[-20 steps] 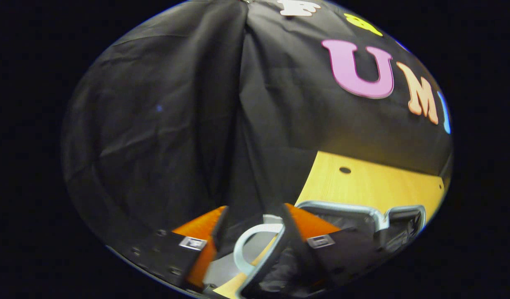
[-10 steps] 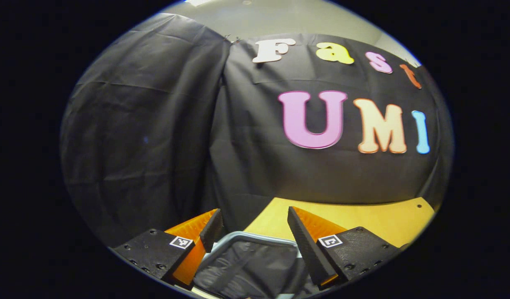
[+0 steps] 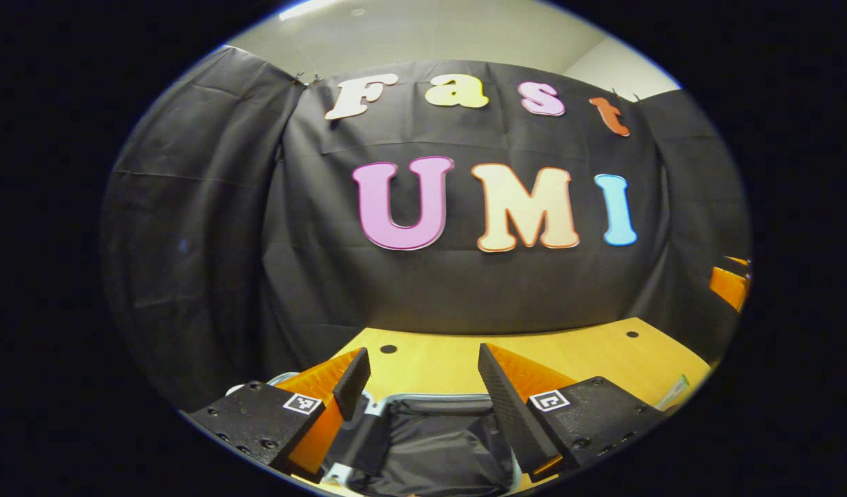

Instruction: First open the suitcase, pack the skin care products into it, and then close the suitcase.

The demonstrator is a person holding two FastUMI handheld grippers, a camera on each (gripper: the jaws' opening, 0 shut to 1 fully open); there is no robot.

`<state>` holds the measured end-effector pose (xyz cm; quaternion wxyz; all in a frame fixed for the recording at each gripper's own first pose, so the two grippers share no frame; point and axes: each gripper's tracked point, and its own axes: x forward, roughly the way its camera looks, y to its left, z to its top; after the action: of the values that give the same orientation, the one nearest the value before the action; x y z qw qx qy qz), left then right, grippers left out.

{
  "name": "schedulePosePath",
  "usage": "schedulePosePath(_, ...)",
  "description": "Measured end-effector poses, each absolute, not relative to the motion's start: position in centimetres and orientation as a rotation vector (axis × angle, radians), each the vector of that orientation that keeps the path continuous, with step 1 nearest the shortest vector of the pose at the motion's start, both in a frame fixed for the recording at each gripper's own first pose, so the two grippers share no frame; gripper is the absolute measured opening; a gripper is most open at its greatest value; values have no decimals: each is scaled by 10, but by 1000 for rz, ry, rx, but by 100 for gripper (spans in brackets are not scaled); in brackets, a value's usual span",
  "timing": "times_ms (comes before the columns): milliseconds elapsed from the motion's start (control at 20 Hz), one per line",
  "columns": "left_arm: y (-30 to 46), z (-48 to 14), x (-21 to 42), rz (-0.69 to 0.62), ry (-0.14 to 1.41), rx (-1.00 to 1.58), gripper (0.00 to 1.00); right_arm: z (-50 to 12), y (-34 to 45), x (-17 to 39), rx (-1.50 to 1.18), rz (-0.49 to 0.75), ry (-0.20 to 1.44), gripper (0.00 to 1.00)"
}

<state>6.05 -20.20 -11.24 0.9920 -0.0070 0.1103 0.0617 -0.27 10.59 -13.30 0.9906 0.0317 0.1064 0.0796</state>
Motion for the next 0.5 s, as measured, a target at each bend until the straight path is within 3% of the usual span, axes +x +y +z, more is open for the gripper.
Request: schedulePosePath(500,-338,-140,45,-50,290,-3,93,-152,50,-18,65,175,243,99)
